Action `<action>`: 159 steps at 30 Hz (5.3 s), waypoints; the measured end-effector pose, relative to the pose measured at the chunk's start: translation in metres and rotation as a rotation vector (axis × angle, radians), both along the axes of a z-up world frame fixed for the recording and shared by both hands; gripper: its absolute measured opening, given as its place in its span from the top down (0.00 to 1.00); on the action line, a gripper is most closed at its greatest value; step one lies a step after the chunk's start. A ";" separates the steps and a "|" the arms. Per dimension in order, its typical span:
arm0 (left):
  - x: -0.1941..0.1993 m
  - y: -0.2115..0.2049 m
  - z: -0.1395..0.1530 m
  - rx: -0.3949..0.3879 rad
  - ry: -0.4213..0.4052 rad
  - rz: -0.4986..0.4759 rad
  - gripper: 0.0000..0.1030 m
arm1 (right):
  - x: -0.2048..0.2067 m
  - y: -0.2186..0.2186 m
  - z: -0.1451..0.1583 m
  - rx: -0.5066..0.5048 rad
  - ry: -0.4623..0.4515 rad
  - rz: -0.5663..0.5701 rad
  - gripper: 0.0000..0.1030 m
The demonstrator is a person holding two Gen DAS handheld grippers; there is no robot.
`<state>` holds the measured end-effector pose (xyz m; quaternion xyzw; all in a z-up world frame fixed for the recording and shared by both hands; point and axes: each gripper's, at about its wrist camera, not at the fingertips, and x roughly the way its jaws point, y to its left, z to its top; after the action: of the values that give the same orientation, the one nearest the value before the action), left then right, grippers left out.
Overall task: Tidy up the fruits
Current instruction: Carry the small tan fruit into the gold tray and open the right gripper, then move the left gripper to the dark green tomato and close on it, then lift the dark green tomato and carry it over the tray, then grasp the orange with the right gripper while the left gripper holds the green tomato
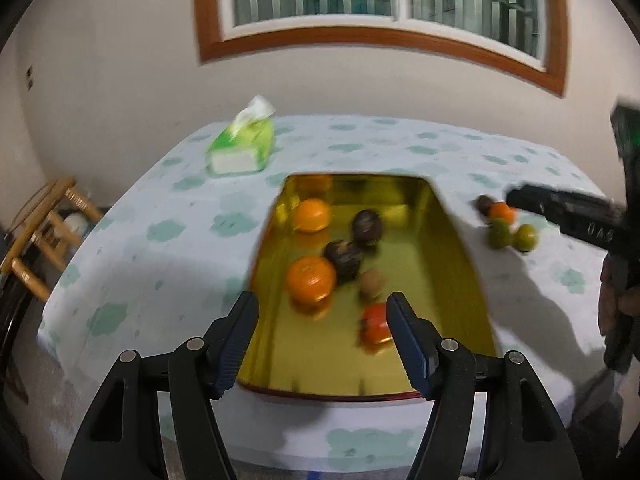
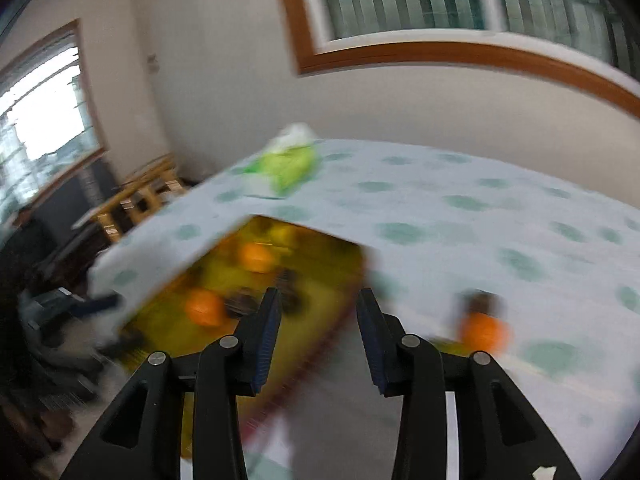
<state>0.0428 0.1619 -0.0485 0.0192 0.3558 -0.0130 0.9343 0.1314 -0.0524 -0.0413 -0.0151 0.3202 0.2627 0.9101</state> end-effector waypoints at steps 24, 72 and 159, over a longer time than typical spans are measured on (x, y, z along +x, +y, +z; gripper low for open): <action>0.167 -0.184 -0.024 -0.032 0.379 -0.534 0.36 | -0.017 -0.207 -0.072 -0.056 0.173 -0.328 0.63; 0.172 -0.187 -0.057 -0.040 0.506 -0.472 0.66 | -0.017 -0.207 -0.072 -0.004 0.183 -0.309 0.54; 0.054 -0.023 -0.012 -0.040 0.117 0.017 0.65 | 0.059 -0.076 -0.043 -0.051 0.193 -0.136 0.33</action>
<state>0.0972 0.1389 -0.0606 -0.0034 0.4094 -0.0133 0.9123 0.1899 -0.1286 -0.0839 0.0089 0.4131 0.1923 0.8901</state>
